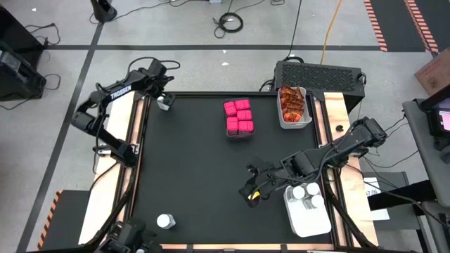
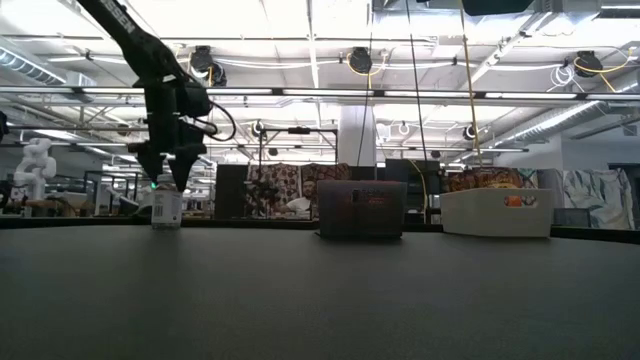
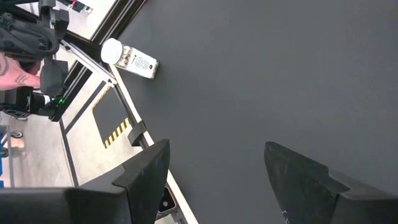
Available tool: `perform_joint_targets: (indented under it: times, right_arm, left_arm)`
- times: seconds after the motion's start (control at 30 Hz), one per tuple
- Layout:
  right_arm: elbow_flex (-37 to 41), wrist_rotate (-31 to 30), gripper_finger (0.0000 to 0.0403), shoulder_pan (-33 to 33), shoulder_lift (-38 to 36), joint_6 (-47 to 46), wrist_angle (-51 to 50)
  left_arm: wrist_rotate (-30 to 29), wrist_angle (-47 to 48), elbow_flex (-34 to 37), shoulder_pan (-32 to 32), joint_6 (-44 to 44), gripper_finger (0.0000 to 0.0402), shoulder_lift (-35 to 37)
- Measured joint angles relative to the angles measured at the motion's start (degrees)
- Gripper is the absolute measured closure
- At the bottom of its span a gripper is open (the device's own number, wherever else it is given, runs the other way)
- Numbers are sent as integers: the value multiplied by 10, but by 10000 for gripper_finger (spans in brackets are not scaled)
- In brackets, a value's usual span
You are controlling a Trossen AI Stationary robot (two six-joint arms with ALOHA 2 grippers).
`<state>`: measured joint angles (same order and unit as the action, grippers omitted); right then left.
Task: Sort spices by type
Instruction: Put the white seasoning bottle into the bottom white bin
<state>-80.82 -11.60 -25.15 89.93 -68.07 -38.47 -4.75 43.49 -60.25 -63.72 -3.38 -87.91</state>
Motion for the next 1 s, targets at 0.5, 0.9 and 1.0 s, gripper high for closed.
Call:
perform_joint_targets:
  times: [0.5, 0.9, 1.0]
  right_arm:
    - [0, 0, 147, 0, 0, 13, 1]
    - [0, 0, 147, 0, 0, 17, 1]
    - [0, 0, 147, 0, 0, 20, 1]
  left_arm:
    - [0, 6, 0, 0, 0, 138, -4]
    - [25, 18, -1, 1, -1, 194, -3]
    - [30, 31, -1, 5, -1, 194, -2]
